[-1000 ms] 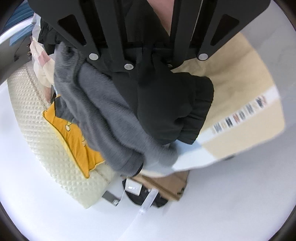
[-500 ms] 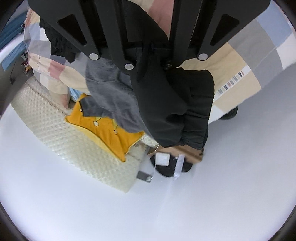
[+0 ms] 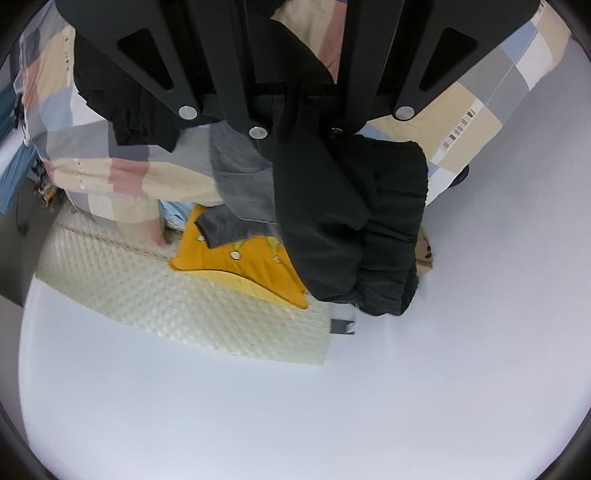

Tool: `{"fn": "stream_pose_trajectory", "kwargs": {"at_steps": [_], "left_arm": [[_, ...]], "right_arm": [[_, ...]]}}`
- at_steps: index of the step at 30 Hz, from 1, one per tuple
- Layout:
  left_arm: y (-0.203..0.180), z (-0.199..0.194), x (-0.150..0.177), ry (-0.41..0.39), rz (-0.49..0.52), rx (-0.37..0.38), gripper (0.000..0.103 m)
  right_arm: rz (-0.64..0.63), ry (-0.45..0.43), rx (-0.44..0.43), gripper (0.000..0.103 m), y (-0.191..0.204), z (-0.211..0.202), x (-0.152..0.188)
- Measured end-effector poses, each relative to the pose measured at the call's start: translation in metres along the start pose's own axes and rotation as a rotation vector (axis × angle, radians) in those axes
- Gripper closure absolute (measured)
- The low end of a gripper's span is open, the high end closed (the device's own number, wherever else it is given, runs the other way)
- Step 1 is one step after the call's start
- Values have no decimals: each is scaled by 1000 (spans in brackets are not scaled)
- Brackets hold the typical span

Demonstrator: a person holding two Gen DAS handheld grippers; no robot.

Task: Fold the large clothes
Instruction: 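Lift the sleeve with the left tool and fold it across the jacket body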

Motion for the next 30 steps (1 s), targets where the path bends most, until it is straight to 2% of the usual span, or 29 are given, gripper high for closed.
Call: {"fn": "stream_pose_trajectory", "kwargs": {"at_steps": [4, 10, 15, 16, 17, 19, 26, 28, 30], "left_arm": [[-38, -26, -4, -25, 48, 18, 101], [-102, -63, 0, -54, 129, 66, 101], [-169, -78, 12, -70, 216, 123, 101], [-184, -80, 16, -77, 252, 108, 101], [-201, -81, 22, -90, 301, 81, 101], [-232, -82, 35, -89, 364, 78, 101], [-324, -90, 91, -74, 473, 172, 101], [-348, -93, 117, -41, 476, 217, 101], [-375, -94, 145, -27, 521, 252, 101]], "right_arm": [[-14, -18, 8, 0, -8, -6, -3], [45, -45, -19, 0, -25, -18, -3], [64, -73, 7, 0, -36, -29, -6], [65, -74, 22, 0, -38, -31, -6], [69, -74, 32, 0, -40, -33, -4], [81, -77, 37, 0, -45, -35, -3], [119, -80, 42, 0, -57, -39, 1], [114, -73, 39, 0, -58, -37, 1], [109, -66, 27, 0, -56, -35, 3]]}}
Point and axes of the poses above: each gripper's, at about its wrist camera, not at the fingertips, and z roughly the way its jaws point, y to its left, x to its underside, the point moved 5 cm from there along z, roughly the way its jaws point, and after that the axes turned 9 degrees about -x, right-handed, at the moved point
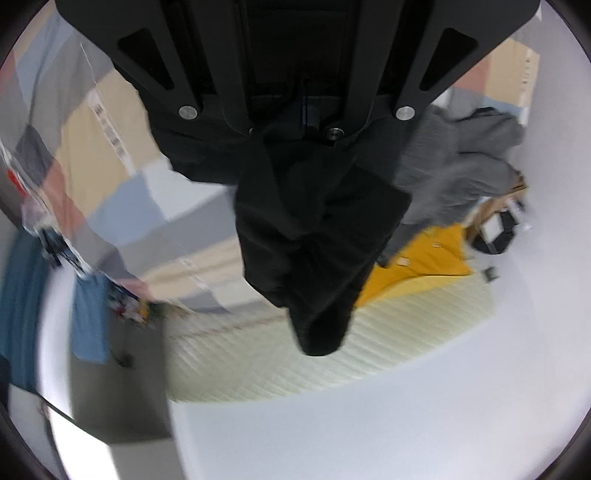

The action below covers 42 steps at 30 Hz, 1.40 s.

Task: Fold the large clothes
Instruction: 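Lift the sleeve with the left tool and fold it across the jacket body, then open the left tool, release the sleeve and withdraw above the jacket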

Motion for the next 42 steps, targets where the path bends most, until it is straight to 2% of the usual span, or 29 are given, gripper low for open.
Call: {"fn": "stream_pose_trajectory", "kwargs": {"at_steps": [5, 12, 17, 20, 26, 28, 34, 37, 38, 40, 42], "left_arm": [[-67, 28, 30, 36, 79, 63, 101], [-120, 71, 69, 102, 109, 115, 100], [-148, 103, 94, 144, 149, 124, 100], [-157, 116, 105, 146, 164, 120, 99], [-170, 147, 120, 244, 194, 125, 99], [-173, 149, 120, 251, 212, 127, 99], [-162, 139, 115, 243, 127, 218, 93], [-154, 131, 111, 246, 89, 243, 83], [-153, 128, 111, 251, 81, 248, 75], [-149, 120, 108, 248, 71, 251, 58], [-144, 108, 103, 224, 51, 254, 29]], "right_arm": [[8, 8, -3, 0, -6, 5, 3], [70, 40, -5, 0, -22, 18, 8], [76, 50, -11, 0, -24, 26, 11], [79, 64, -11, 0, -25, 31, 14], [99, 87, -6, 0, -28, 39, 19], [100, 92, 2, 0, -29, 41, 21], [109, 81, 16, 0, -31, 37, 21], [108, 57, 27, 0, -34, 35, 17], [111, 53, 29, 0, -34, 35, 16], [111, 50, 26, 0, -35, 36, 15], [102, 52, 29, 0, -35, 36, 16]]}}
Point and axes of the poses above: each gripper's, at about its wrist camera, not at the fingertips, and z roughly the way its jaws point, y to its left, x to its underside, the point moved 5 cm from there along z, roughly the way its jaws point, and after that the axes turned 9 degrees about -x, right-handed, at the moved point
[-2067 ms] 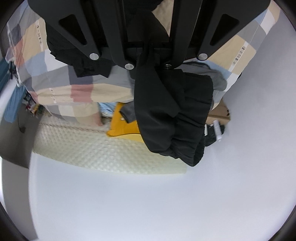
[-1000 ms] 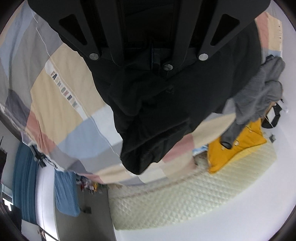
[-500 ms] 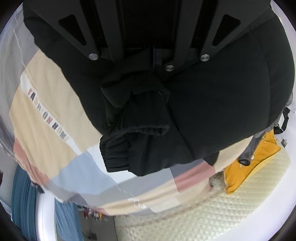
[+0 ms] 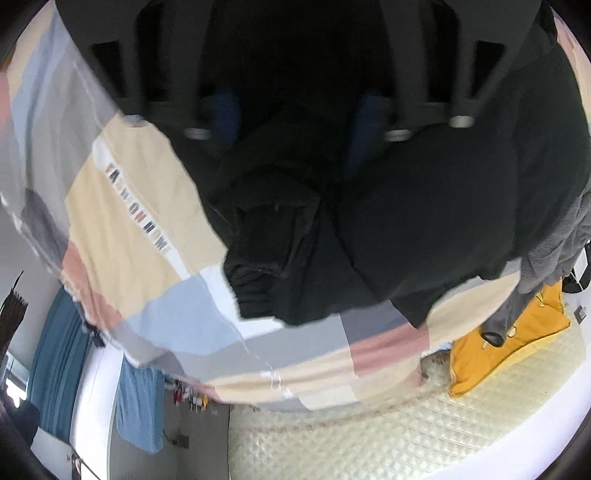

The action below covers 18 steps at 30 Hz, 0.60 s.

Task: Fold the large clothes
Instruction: 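Open the left tool, release the sleeve and withdraw above the jacket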

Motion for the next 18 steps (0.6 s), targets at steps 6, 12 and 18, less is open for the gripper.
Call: {"fn": "stream_pose_trajectory", "kwargs": {"at_steps": [6, 12, 18], "left_arm": [[25, -58, -11, -90, -62, -37, 22], [71, -140, -8, -171, -175, -80, 22], [104, -217, 1, -235, -188, -118, 22]], "right_arm": [[-29, -10, -14, 0, 8, -3, 0], [-58, -36, -31, 0, 17, -10, -3], [-78, -66, -31, 0, 25, -17, -6]]}}
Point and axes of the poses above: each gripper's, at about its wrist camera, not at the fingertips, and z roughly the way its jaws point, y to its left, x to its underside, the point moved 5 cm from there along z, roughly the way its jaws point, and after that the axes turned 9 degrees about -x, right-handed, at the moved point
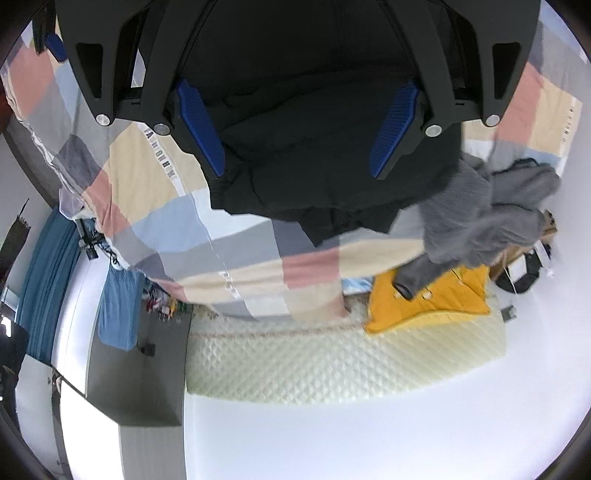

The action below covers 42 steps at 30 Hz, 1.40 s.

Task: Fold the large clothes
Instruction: 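Open the left tool, release the sleeve and withdraw above the jacket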

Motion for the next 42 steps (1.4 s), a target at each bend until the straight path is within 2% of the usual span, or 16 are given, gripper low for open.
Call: {"fn": "stream_pose_trajectory", "kwargs": {"at_steps": [9, 12, 15, 19, 24, 30, 34, 42], "left_arm": [[33, -79, 2, -52, -16, 36, 22], [43, -102, 16, -51, -23, 68, 22], [49, -116, 35, -25, -55, 135, 22], [54, -130, 64, -24, -49, 150, 22], [62, -128, 100, -22, -42, 145, 22], [75, -116, 133, -33, -19, 94, 22], [86, -103, 148, -35, -17, 59, 22], [102, -71, 174, -23, -48, 55, 22]], "right_arm": [[-2, -13, 3, 0, 14, -13, -5], [-12, -34, -35, 0, 25, -24, -8], [-18, -59, -69, 0, 36, -36, -10], [-40, -61, -89, 0, 50, -43, -10], [-73, -29, -99, 0, 63, -40, -3], [-120, 8, -114, 0, 78, -33, 7], [-134, 31, -123, 0, 82, -27, 12], [-114, 55, -115, 0, 80, -20, 16]]}}
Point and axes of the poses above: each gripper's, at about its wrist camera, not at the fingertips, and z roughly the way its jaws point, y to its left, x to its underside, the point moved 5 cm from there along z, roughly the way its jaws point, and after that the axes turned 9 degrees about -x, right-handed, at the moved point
